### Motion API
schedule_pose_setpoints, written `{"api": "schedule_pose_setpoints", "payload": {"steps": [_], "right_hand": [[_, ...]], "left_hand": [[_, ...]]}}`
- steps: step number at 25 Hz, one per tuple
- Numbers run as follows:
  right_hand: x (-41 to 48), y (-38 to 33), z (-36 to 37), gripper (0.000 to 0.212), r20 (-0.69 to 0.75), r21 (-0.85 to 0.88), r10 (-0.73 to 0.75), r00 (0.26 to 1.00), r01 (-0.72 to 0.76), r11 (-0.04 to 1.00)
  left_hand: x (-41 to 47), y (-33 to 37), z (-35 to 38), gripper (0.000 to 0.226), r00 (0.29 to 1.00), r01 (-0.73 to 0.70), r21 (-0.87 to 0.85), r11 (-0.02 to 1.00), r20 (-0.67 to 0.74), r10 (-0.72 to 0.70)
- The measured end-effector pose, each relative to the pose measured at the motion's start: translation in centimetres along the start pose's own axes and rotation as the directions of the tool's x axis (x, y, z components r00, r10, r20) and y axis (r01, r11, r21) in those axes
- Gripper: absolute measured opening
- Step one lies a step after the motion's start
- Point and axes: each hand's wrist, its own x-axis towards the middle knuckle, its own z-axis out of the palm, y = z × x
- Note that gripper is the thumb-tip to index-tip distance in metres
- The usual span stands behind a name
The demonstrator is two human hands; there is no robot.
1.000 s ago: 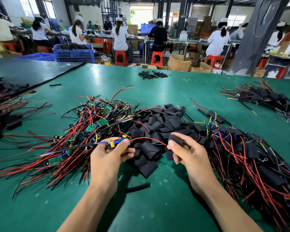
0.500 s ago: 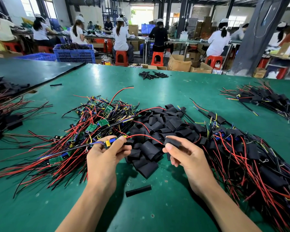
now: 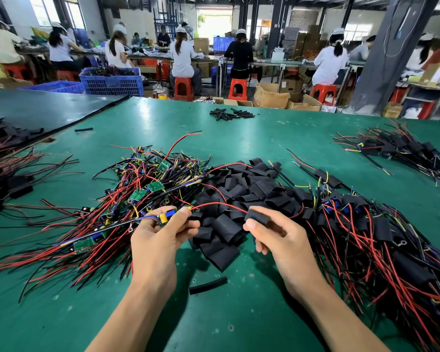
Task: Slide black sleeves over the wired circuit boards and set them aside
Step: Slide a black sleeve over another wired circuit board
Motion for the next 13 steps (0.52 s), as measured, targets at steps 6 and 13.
{"api": "schedule_pose_setpoints", "payload": {"steps": [6, 13], "right_hand": [[-0.5, -0.4, 0.8, 0.04, -0.012, 0.082, 0.033, 0.999, -0.031, 0.996], [-0.7, -0.9, 1.5, 0.036, 0.104, 0.313, 0.149, 0.983, -0.174, 0.934]], "left_hand": [[-0.3, 0.1, 0.2, 0.014, 0.995, 0.073, 0.008, 0.997, 0.062, -0.073], [-0.6, -0.1, 0.5, 0.016, 0.953, 0.249, 0.003, 0.969, 0.178, -0.245]]}}
